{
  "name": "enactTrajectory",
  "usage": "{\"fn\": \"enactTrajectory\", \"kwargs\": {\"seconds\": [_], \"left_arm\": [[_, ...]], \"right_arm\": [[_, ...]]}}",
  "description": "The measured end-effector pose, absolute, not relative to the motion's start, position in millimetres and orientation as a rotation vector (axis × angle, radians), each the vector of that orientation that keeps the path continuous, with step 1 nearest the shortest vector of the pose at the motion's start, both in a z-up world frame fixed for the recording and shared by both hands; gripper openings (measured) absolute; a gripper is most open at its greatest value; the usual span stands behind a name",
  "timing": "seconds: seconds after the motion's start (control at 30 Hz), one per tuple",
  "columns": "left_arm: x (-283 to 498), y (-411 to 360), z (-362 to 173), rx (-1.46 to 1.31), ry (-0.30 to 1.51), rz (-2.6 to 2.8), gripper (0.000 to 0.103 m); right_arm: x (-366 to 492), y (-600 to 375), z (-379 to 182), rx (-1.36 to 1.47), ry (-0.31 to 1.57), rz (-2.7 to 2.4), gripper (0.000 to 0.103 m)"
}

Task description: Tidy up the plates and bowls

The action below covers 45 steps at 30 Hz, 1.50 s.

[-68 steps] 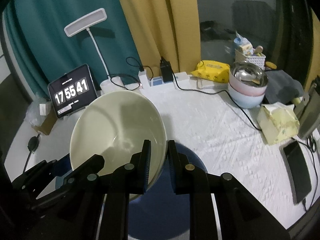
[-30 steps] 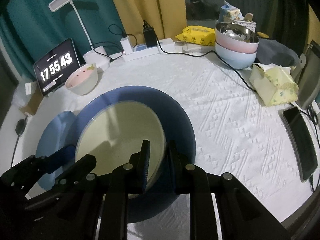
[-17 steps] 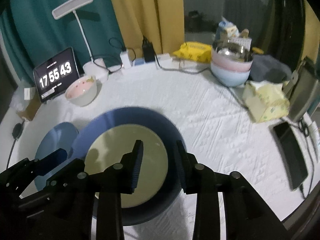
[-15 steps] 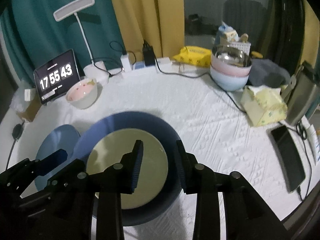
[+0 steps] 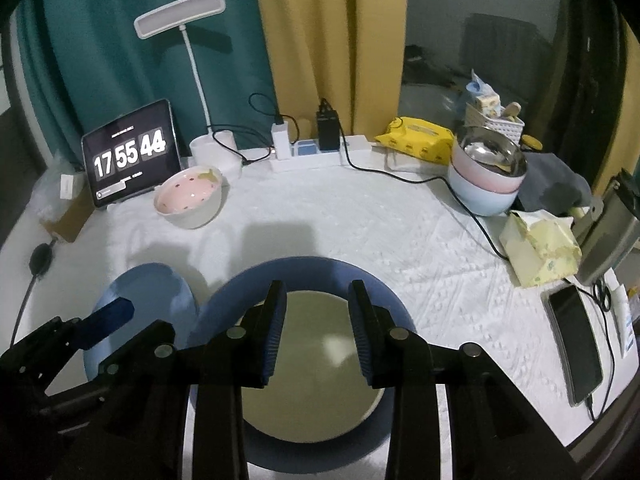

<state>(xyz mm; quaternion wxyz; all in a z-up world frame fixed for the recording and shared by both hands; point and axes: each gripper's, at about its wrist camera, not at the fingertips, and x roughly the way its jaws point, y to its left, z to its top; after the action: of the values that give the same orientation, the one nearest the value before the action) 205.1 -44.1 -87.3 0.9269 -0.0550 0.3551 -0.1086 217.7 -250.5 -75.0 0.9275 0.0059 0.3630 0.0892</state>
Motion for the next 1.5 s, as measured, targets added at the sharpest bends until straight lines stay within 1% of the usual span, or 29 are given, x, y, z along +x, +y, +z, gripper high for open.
{"fn": "enactTrajectory", "kwargs": {"seconds": [0.7, 1.5], "left_arm": [[225.8, 36.1, -72.0, -0.168, 0.668, -0.166, 0.049], [273.3, 97.4, -60.1, -0.158, 0.653, -0.116, 0.049]], "right_arm": [[239.0, -172.5, -59.9, -0.090, 0.739, 0.216, 0.034], [283.7, -106.7, -45.8, -0.123, 0.718, 0.257, 0.034]]}}
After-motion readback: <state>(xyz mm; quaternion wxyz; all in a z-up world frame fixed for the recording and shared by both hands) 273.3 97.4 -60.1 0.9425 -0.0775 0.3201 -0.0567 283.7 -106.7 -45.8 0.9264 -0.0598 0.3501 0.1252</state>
